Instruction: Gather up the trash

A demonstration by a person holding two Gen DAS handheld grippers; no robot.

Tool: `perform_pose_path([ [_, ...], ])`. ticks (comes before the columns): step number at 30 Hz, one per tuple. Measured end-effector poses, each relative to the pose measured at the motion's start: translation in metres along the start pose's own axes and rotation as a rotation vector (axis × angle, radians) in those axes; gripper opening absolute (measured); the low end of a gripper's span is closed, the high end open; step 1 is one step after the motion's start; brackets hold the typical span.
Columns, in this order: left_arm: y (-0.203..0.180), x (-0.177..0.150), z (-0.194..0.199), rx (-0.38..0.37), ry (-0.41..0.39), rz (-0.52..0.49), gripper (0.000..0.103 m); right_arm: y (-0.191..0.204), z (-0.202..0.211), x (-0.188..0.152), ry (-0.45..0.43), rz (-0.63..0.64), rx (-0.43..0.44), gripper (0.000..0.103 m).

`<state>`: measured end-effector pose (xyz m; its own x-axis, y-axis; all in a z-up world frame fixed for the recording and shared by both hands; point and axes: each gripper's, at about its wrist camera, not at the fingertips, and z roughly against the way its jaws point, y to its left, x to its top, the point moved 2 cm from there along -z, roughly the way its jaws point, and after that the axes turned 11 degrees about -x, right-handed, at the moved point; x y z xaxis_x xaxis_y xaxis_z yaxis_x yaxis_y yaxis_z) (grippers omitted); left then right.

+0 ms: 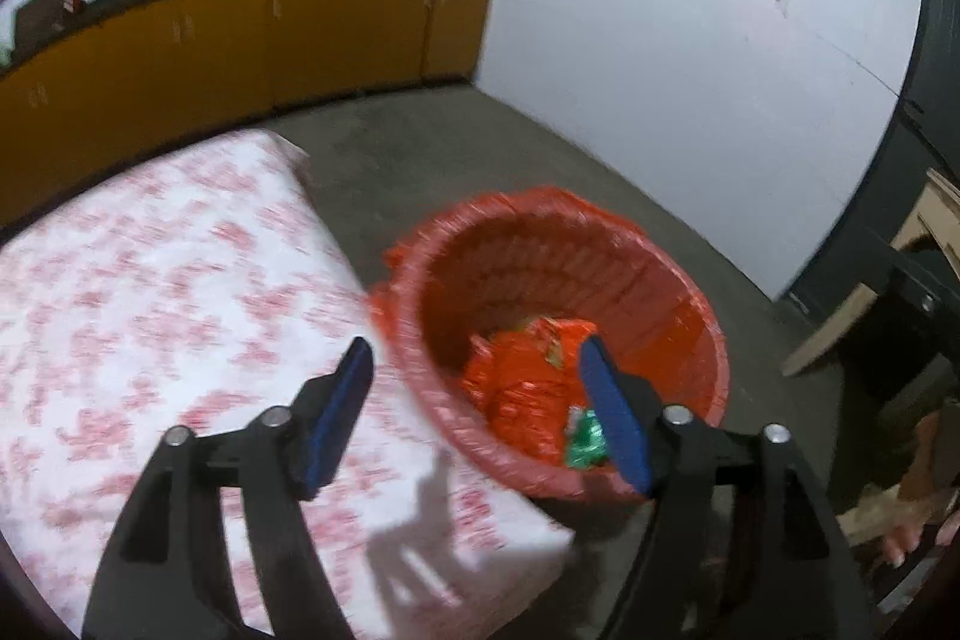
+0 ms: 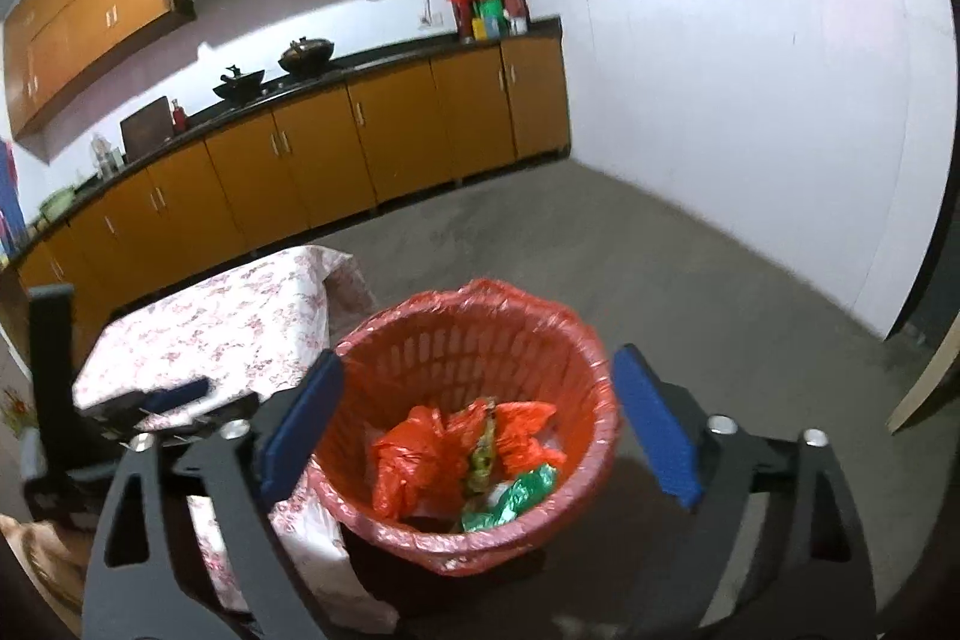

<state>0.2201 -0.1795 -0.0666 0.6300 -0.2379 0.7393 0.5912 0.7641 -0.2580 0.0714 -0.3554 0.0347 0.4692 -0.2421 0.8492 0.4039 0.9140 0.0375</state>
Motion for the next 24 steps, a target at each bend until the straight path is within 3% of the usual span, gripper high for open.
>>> perform_pose_path([
  [4,0.0,-0.01,0.058,0.102,-0.109,-0.045,0.089,0.009,0.034,-0.001,-0.065,0.056,-0.048,0.099],
  [8,-0.003,-0.026,0.108,0.188,-0.18,-0.058,0.097,0.022,0.055,-0.013,-0.051,0.075,-0.033,0.099],
  [16,-0.003,-0.064,0.181,0.348,-0.256,-0.01,0.099,0.064,0.091,-0.045,-0.028,0.128,-0.015,0.099],
  [24,-0.004,-0.093,0.211,0.422,-0.277,0.022,0.099,0.089,0.105,-0.064,-0.039,0.148,-0.025,0.099],
])
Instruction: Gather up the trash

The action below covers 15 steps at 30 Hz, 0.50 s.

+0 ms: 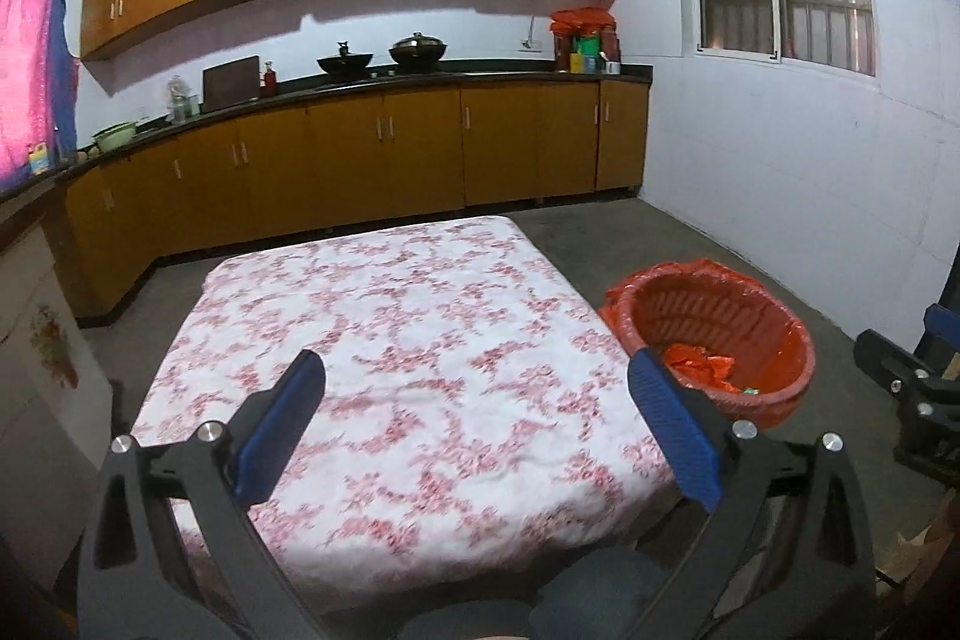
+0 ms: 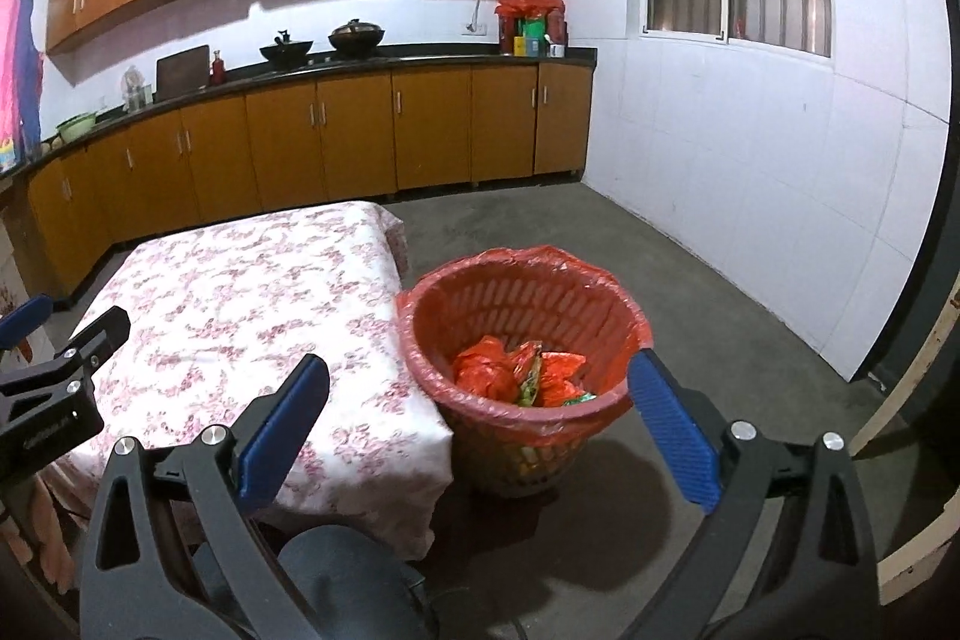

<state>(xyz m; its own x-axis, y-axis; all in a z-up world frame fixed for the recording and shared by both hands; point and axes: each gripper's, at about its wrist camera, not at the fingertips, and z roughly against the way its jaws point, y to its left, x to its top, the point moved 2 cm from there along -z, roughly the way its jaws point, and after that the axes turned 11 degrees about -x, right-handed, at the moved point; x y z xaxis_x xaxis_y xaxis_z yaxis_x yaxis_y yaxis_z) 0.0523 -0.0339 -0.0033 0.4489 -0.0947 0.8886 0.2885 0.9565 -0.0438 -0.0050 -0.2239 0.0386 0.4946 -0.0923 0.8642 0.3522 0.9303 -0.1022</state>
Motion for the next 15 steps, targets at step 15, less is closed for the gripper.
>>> perform_pose_path([
  [15,0.009,-0.009,0.01,0.032,0.0,0.029,0.099,0.015,0.0,-0.013,0.036,-0.001,-0.032,0.099],
])
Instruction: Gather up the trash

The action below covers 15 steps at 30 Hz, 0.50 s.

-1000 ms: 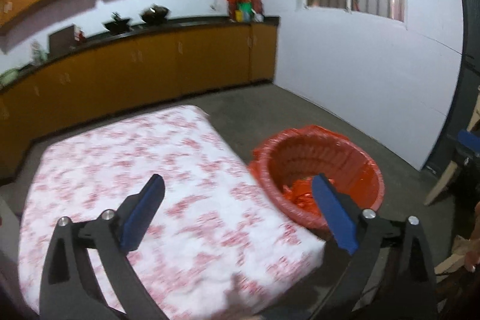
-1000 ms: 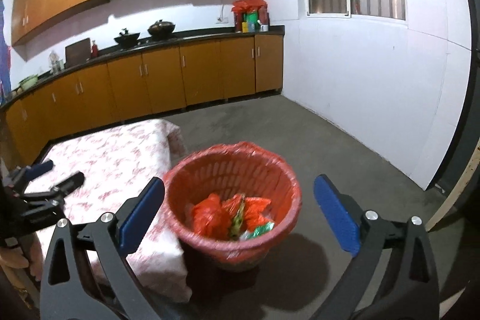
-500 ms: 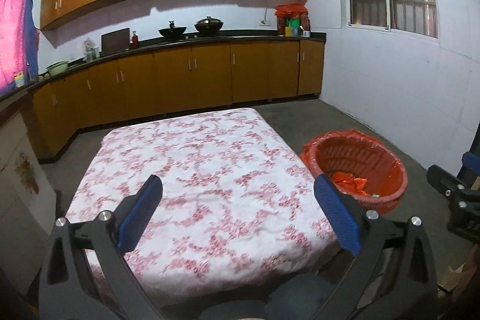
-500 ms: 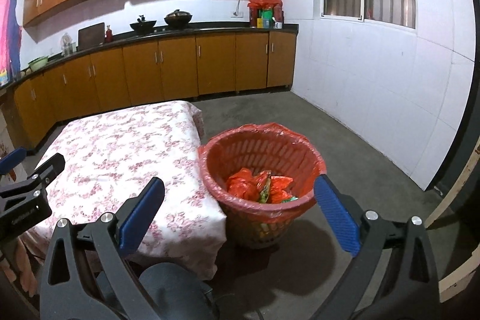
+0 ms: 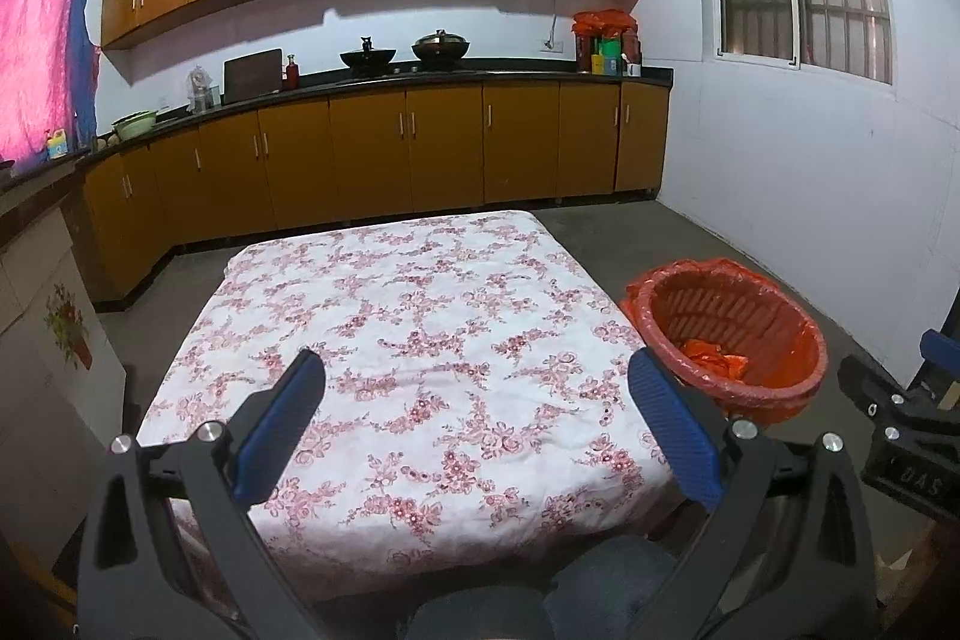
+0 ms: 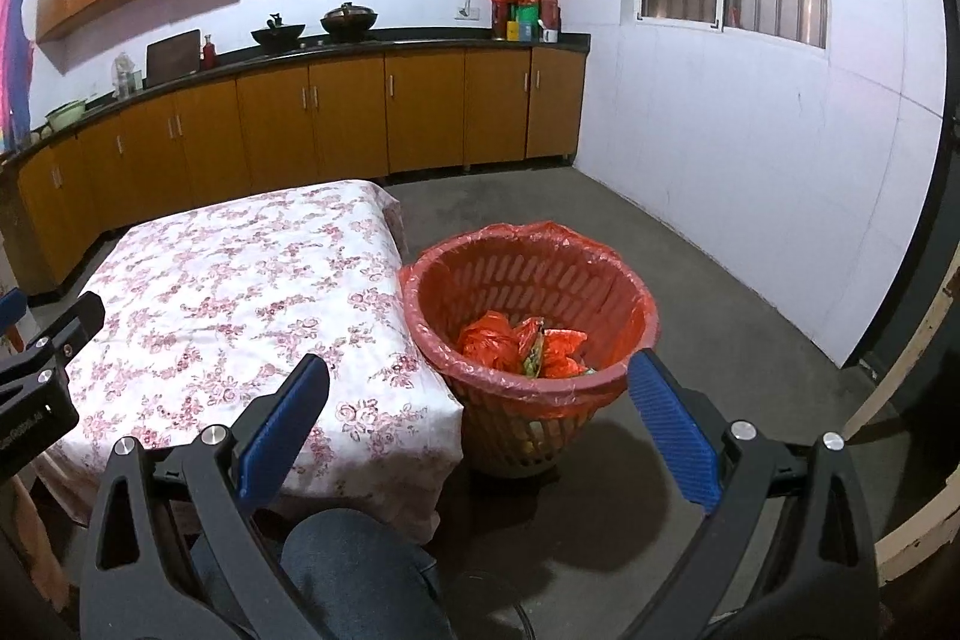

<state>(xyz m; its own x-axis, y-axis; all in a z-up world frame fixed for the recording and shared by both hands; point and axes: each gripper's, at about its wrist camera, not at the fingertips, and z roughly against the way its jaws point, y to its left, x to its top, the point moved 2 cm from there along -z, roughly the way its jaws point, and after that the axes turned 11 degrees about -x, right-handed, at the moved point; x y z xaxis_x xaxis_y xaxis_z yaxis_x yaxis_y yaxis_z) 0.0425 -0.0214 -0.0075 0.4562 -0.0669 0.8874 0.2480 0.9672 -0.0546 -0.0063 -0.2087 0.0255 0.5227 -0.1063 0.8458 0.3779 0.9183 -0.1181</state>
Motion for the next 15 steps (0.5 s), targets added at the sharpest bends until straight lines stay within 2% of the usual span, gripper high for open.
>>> perform_pose_path([
  [15,0.0037,-0.0022,-0.0021,0.004,0.0,0.013,0.099,0.0014,-0.0036,0.0015,0.002,-0.011,0.014,0.099],
])
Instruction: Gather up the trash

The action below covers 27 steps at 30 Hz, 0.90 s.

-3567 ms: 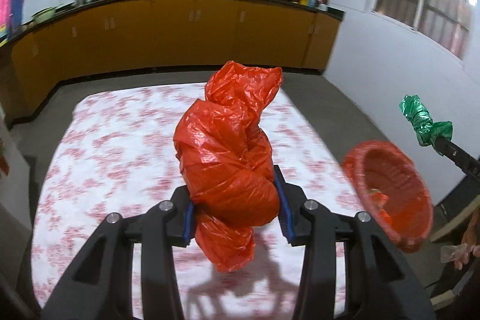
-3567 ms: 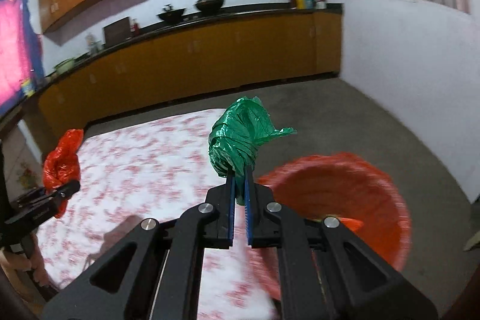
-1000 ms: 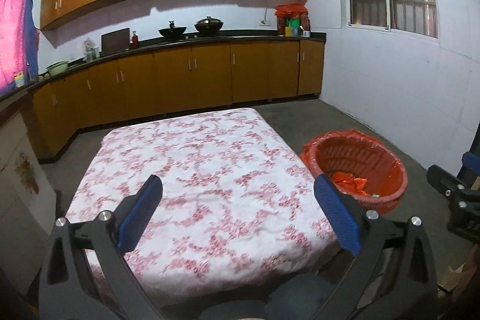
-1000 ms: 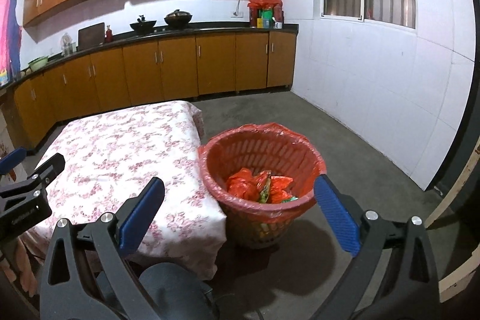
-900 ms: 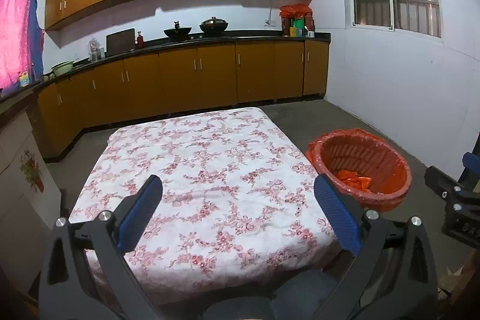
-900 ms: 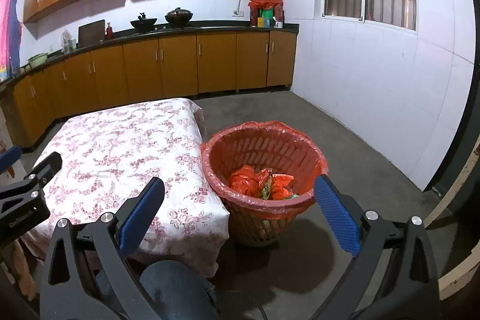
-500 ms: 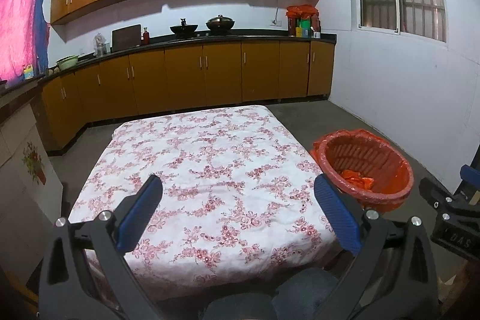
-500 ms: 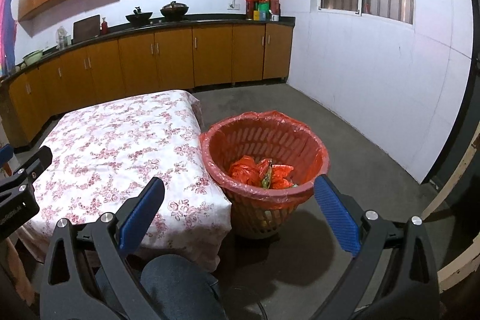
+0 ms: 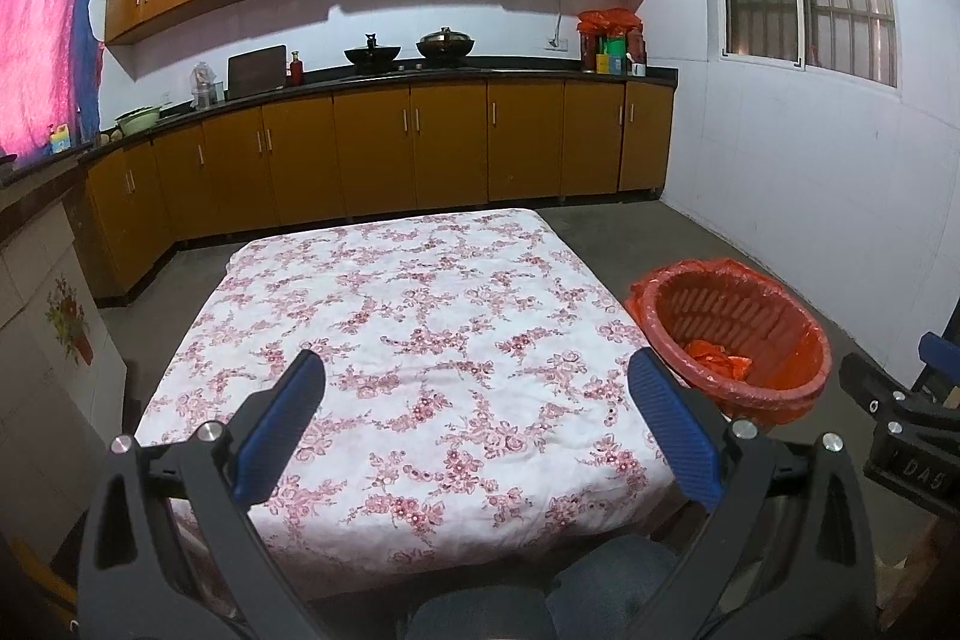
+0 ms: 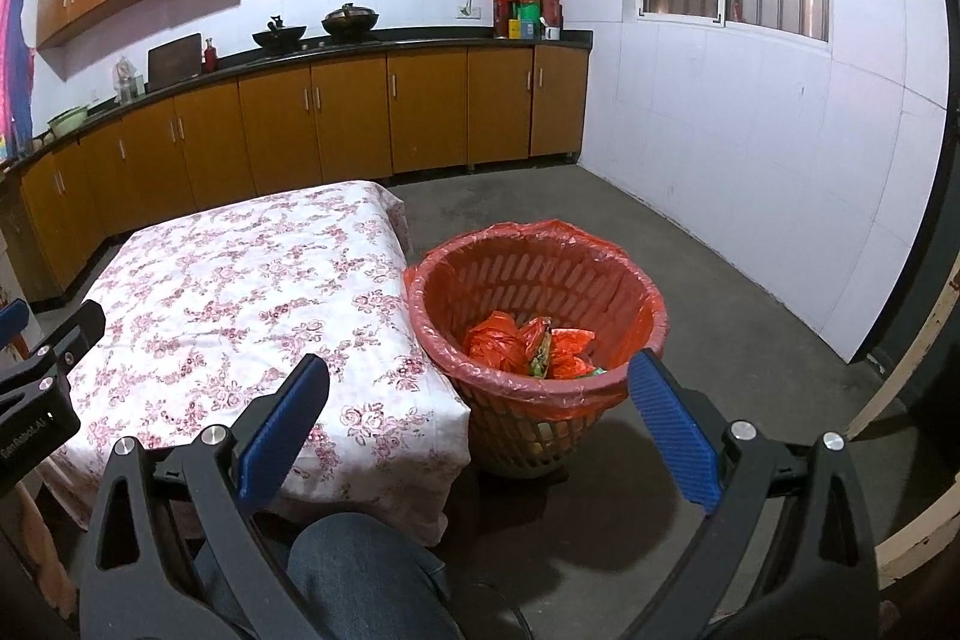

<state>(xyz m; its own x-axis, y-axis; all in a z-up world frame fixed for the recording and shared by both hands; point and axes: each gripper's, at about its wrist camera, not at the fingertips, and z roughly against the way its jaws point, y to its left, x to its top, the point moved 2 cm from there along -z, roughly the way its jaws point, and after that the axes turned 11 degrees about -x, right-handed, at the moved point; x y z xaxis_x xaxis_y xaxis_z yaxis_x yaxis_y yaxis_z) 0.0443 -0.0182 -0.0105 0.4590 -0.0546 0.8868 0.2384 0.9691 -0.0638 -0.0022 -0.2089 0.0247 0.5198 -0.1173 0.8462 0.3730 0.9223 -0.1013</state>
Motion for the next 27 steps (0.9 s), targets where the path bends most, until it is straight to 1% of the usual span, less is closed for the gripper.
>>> perform_pose_path([
  [27,-0.0042,0.0037,0.0004,-0.015,-0.009,0.002,0.099,-0.0006,0.0021,0.0027,-0.015,-0.011,-0.007,0.099],
])
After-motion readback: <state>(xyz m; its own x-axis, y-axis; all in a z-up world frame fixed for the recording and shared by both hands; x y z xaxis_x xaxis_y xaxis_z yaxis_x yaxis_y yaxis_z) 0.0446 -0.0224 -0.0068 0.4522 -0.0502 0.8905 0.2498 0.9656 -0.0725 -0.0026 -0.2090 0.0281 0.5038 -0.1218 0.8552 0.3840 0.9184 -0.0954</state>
